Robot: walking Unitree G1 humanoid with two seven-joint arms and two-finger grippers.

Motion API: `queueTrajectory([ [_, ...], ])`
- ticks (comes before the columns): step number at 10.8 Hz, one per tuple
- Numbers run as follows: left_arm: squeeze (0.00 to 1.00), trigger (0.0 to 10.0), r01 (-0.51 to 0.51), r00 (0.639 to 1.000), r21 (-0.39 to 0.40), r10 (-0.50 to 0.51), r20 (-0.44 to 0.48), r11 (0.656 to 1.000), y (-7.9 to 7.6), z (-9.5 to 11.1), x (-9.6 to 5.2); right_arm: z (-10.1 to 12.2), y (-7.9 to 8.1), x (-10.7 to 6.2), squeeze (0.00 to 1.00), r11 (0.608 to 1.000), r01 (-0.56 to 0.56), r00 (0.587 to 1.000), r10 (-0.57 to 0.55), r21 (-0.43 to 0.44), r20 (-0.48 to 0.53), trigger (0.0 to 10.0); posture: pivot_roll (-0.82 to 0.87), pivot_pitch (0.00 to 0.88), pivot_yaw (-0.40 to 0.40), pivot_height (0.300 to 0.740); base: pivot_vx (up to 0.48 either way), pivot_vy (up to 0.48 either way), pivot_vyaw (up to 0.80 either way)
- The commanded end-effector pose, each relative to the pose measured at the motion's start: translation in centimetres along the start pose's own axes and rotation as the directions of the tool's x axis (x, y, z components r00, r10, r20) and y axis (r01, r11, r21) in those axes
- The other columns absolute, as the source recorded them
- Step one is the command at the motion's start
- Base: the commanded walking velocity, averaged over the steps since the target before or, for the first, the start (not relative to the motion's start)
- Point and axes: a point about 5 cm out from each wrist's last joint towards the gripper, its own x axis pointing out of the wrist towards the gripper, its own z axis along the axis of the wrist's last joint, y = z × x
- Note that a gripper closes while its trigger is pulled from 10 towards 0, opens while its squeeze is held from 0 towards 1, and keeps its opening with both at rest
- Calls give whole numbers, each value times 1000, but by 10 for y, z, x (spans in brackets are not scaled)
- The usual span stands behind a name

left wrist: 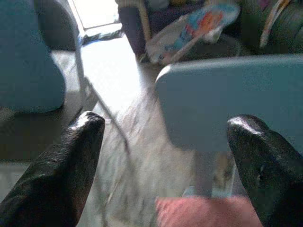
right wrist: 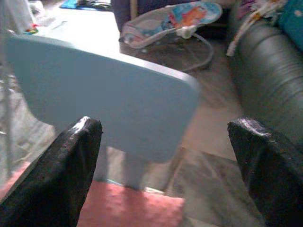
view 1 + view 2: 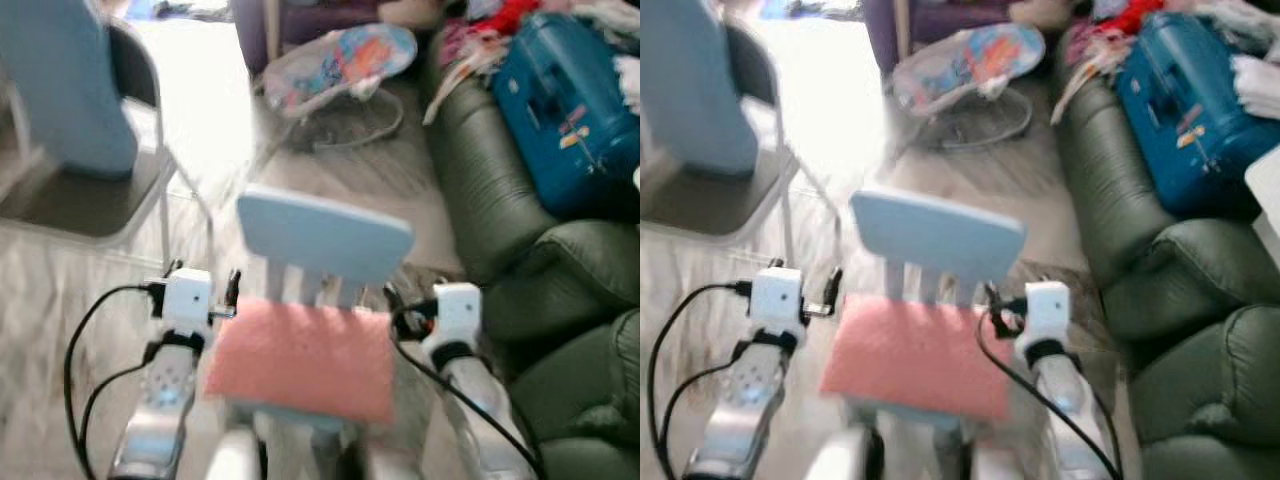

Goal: Move the pillow to the sofa

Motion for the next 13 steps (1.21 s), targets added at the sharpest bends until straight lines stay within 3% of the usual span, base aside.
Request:
queueTrajectory([
  [1, 0, 10000, 4, 999, -6, -4, -45, 1000, -2, -8, -5, -3, -5, -3, 0, 1000, 19, 1000, -19, -1, -17, 10000, -23, 153, -59, 740, 0, 0, 0],
  [3, 0, 10000, 11, 999, -17, -12, -48, 1000, -3, -8, -5, -4, -6, -3, 0, 1000, 19, 1000, -19, -1, -22, 10000, -23, 155, -62, 740, 0, 405, -213],
  [13, 0, 10000, 35, 994, 7, -34, -102, 999, -4, -16, -8, -4, -4, -2, 0, 1000, 1, 1000, -1, -17, -30, 10000, -22, 157, -70, 740, 0, 0, -52],
])
